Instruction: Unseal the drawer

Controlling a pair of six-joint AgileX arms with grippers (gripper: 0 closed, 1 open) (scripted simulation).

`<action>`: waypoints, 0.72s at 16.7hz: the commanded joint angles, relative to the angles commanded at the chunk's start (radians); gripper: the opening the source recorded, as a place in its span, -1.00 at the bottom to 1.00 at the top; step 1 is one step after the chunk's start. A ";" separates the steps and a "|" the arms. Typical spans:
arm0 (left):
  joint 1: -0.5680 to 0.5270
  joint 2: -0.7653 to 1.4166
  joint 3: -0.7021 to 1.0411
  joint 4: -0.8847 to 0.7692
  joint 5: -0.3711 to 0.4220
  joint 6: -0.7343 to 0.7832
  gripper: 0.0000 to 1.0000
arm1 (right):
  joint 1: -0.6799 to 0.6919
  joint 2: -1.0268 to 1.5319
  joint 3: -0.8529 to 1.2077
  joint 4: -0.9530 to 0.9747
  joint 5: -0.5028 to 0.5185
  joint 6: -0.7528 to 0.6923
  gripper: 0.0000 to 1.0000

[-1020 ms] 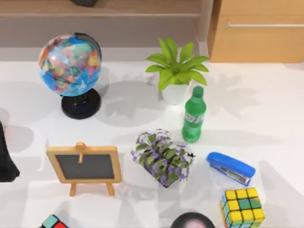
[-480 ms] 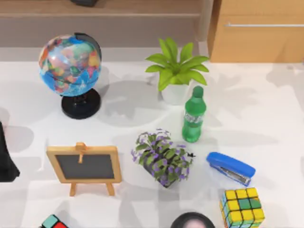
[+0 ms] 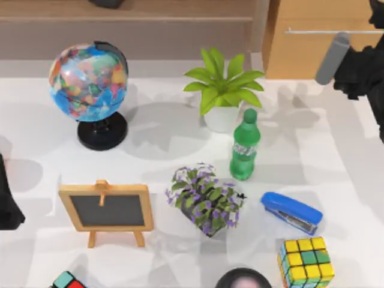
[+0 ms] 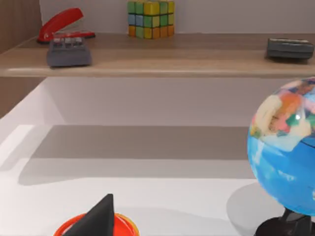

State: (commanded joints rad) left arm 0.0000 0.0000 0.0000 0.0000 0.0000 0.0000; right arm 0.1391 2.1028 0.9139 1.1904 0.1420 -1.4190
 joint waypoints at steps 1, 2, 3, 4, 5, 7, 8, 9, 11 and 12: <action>0.000 0.000 0.000 0.000 0.000 0.000 1.00 | 0.014 0.046 0.011 0.031 0.024 -0.049 1.00; 0.000 0.000 0.000 0.000 0.000 0.000 1.00 | 0.024 0.081 0.019 0.056 0.044 -0.087 1.00; 0.000 0.000 0.000 0.000 0.000 0.000 1.00 | 0.031 0.107 0.025 0.076 0.058 -0.116 1.00; 0.000 0.000 0.000 0.000 0.000 0.000 1.00 | 0.035 0.122 0.029 0.088 0.067 -0.133 1.00; 0.000 0.000 0.000 0.000 0.000 0.000 1.00 | 0.037 0.128 0.031 0.093 0.070 -0.139 1.00; 0.000 0.000 0.000 0.000 0.000 0.000 1.00 | 0.037 0.128 0.031 0.093 0.070 -0.139 1.00; 0.000 0.000 0.000 0.000 0.000 0.000 1.00 | 0.037 0.128 0.031 0.093 0.070 -0.139 1.00; 0.000 0.000 0.000 0.000 0.000 0.000 1.00 | 0.032 0.126 0.025 0.090 0.068 -0.137 1.00; 0.000 0.000 0.000 0.000 0.000 0.000 1.00 | 0.032 0.131 0.041 0.085 0.066 -0.138 1.00; 0.000 0.000 0.000 0.000 0.000 0.000 1.00 | 0.032 0.138 0.058 0.077 0.065 -0.139 1.00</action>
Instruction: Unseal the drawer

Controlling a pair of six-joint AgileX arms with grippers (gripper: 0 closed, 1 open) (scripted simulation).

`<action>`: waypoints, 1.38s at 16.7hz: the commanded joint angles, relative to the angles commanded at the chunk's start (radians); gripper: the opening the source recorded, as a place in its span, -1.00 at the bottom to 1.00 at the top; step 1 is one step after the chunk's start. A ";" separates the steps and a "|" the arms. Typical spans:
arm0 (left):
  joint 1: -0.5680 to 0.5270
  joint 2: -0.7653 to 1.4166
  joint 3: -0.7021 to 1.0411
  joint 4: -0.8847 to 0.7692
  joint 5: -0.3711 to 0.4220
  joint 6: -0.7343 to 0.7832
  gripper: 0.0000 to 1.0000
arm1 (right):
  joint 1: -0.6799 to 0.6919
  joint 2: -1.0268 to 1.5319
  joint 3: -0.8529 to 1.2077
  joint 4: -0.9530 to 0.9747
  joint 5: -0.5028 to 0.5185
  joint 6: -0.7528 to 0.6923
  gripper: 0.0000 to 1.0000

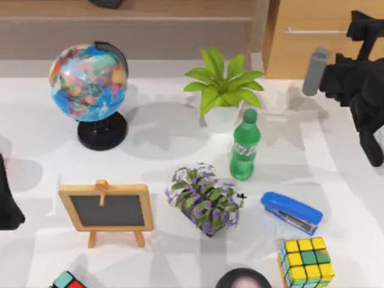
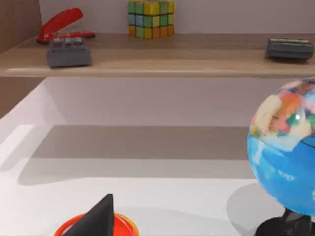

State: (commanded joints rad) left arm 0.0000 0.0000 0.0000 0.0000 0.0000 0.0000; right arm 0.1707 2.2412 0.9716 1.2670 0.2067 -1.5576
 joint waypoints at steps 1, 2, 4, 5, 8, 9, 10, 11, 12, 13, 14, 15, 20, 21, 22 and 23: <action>0.000 0.000 0.000 0.000 0.000 0.000 1.00 | -0.001 0.009 0.020 -0.011 -0.002 0.000 1.00; 0.000 0.000 0.000 0.000 0.000 0.000 1.00 | -0.003 0.020 0.042 -0.022 -0.003 -0.001 1.00; 0.000 0.000 0.000 0.000 0.000 0.000 1.00 | -0.006 0.036 0.079 -0.042 -0.006 -0.001 1.00; 0.000 0.000 0.000 0.000 0.000 0.000 1.00 | -0.007 0.041 0.088 -0.047 -0.006 -0.001 1.00; 0.000 0.000 0.000 0.000 0.000 0.000 1.00 | -0.007 0.041 0.090 -0.048 -0.007 -0.001 1.00; 0.000 0.000 0.000 0.000 0.000 0.000 1.00 | -0.007 0.041 0.090 -0.048 -0.007 -0.001 0.85; 0.000 0.000 0.000 0.000 0.000 0.000 1.00 | -0.007 0.041 0.090 -0.048 -0.007 -0.001 0.70; 0.000 0.000 0.000 0.000 0.000 0.000 1.00 | -0.007 0.041 0.090 -0.048 -0.007 -0.001 0.55; 0.000 0.000 0.000 0.000 0.000 0.000 1.00 | -0.007 0.041 0.090 -0.048 -0.007 -0.001 0.40; 0.000 0.000 0.000 0.000 0.000 0.000 1.00 | -0.007 0.041 0.090 -0.048 -0.007 -0.001 0.25; 0.000 0.000 0.000 0.000 0.000 0.000 1.00 | -0.007 0.041 0.090 -0.048 -0.007 -0.001 0.10; 0.000 0.000 0.000 0.000 0.000 0.000 1.00 | -0.007 0.041 0.090 -0.048 -0.007 -0.001 -0.06; 0.000 0.000 0.000 0.000 0.000 0.000 1.00 | -0.007 0.041 0.090 -0.048 -0.007 -0.001 -0.81; 0.000 0.000 0.000 0.000 0.000 0.000 1.00 | -0.007 0.041 0.090 -0.048 -0.007 -0.001 -0.96; 0.000 0.000 0.000 0.000 0.000 0.000 1.00 | -0.007 0.041 0.090 -0.048 -0.007 -0.001 -1.00; 0.000 0.000 0.000 0.000 0.000 0.000 1.00 | -0.007 0.041 0.090 -0.048 -0.007 -0.001 -1.00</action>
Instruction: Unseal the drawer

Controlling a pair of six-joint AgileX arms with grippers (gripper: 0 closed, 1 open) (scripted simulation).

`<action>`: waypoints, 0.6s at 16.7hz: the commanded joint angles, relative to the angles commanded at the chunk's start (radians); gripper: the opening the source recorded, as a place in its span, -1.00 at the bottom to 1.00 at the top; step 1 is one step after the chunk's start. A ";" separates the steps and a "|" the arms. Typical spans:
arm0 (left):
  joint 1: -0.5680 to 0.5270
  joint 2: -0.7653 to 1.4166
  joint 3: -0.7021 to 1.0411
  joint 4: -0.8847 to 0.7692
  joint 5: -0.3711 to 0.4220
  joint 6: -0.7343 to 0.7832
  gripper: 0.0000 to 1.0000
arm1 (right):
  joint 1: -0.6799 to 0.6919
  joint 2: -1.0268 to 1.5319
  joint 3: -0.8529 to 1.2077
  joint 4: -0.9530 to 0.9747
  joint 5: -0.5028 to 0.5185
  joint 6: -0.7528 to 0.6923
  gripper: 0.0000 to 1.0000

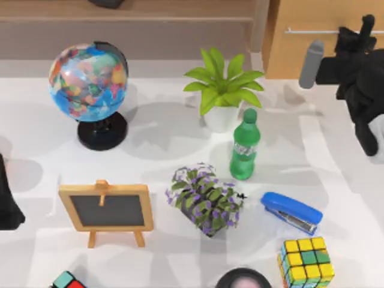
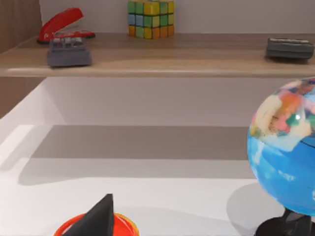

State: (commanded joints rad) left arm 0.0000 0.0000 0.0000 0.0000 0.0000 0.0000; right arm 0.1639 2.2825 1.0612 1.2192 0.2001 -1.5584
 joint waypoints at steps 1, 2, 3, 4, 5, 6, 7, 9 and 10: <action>0.000 0.000 0.000 0.000 0.000 0.000 1.00 | 0.000 0.000 0.000 0.000 0.000 0.000 -1.00; 0.000 0.000 0.000 0.000 0.000 0.000 1.00 | 0.000 0.000 0.000 0.000 0.000 0.000 -1.00; 0.000 0.000 0.000 0.000 0.000 0.000 1.00 | 0.000 0.000 0.000 0.000 0.000 0.000 -1.00; 0.000 0.000 0.000 0.000 0.000 0.000 1.00 | 0.000 0.000 0.000 0.000 0.000 0.000 -1.00; 0.000 0.000 0.000 0.000 0.000 0.000 1.00 | 0.000 0.000 0.000 0.000 0.000 0.000 -1.00; 0.000 0.000 0.000 0.000 0.000 0.000 1.00 | 0.000 0.000 0.000 0.000 0.000 0.000 -1.00; 0.000 0.000 0.000 0.000 0.000 0.000 1.00 | 0.003 0.001 -0.001 -0.003 0.001 0.003 -1.00; 0.000 0.000 0.000 0.000 0.000 0.000 1.00 | 0.005 -0.010 -0.018 0.008 0.003 0.003 -1.00; 0.000 0.000 0.000 0.000 0.000 0.000 1.00 | 0.007 -0.021 -0.042 0.022 0.007 0.002 -1.00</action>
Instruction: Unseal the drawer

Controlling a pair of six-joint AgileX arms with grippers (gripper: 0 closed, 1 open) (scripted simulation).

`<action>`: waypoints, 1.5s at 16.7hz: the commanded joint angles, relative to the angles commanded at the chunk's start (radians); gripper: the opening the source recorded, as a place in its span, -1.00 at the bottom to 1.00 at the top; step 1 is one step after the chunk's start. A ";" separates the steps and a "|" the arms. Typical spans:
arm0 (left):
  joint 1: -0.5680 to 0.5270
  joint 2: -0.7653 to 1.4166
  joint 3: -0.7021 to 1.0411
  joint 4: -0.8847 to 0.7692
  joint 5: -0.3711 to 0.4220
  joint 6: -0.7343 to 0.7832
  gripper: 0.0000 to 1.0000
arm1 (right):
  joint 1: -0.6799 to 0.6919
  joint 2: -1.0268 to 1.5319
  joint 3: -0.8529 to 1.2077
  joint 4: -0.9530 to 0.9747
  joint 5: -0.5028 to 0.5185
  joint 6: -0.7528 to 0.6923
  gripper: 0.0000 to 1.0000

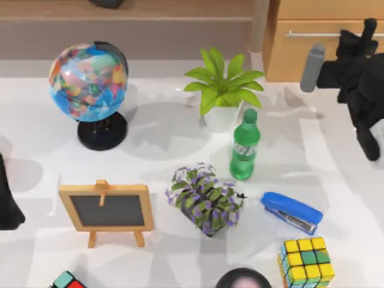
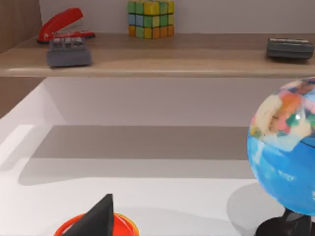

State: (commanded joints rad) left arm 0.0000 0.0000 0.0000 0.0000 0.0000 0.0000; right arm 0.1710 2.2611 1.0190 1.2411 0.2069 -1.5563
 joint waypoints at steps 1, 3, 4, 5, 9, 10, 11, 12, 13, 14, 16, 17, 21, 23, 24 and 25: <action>0.000 0.000 0.000 0.000 0.000 0.000 1.00 | 0.003 -0.013 -0.032 0.017 0.005 0.000 -1.00; 0.000 0.000 0.000 0.000 0.000 0.000 1.00 | 0.012 -0.044 -0.113 0.058 0.014 -0.002 -1.00; 0.000 0.000 0.000 0.000 0.000 0.000 1.00 | 0.017 -0.061 -0.155 0.079 0.018 -0.002 -1.00; 0.000 0.000 0.000 0.000 0.000 0.000 1.00 | 0.022 -0.077 -0.193 0.100 0.022 -0.001 -1.00; 0.000 0.000 0.000 0.000 0.000 0.000 1.00 | 0.032 -0.102 -0.246 0.136 0.028 0.002 -1.00; 0.000 0.000 0.000 0.000 0.000 0.000 1.00 | 0.032 -0.102 -0.246 0.136 0.028 0.002 -1.00; 0.000 0.000 0.000 0.000 0.000 0.000 1.00 | 0.028 -0.098 -0.242 0.133 0.027 0.003 -1.00; 0.000 0.000 0.000 0.000 0.000 0.000 1.00 | 0.028 -0.099 -0.245 0.136 0.027 0.003 -1.00; 0.000 0.000 0.000 0.000 0.000 0.000 1.00 | 0.031 -0.104 -0.259 0.144 0.030 0.004 -1.00; 0.000 0.000 0.000 0.000 0.000 0.000 1.00 | 0.035 -0.112 -0.282 0.157 0.035 0.006 -1.00; 0.000 0.000 0.000 0.000 0.000 0.000 1.00 | 0.046 -0.135 -0.349 0.194 0.047 0.006 -1.00; 0.000 0.000 0.000 0.000 0.000 0.000 1.00 | 0.052 -0.150 -0.388 0.217 0.054 0.005 -1.00; 0.000 0.000 0.000 0.000 0.000 0.000 1.00 | 0.076 -0.197 -0.500 0.291 0.074 0.004 -1.00; 0.000 0.000 0.000 0.000 0.000 0.000 1.00 | 0.077 -0.199 -0.505 0.294 0.075 0.004 -1.00; 0.000 0.000 0.000 0.000 0.000 0.000 1.00 | 0.077 -0.199 -0.505 0.294 0.075 0.004 -1.00; 0.000 0.000 0.000 0.000 0.000 0.000 1.00 | 0.075 -0.196 -0.500 0.292 0.073 0.004 -1.00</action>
State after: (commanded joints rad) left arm 0.0000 0.0000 0.0000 0.0000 0.0000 0.0000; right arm 0.2455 2.0653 0.5186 1.5330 0.2800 -1.5524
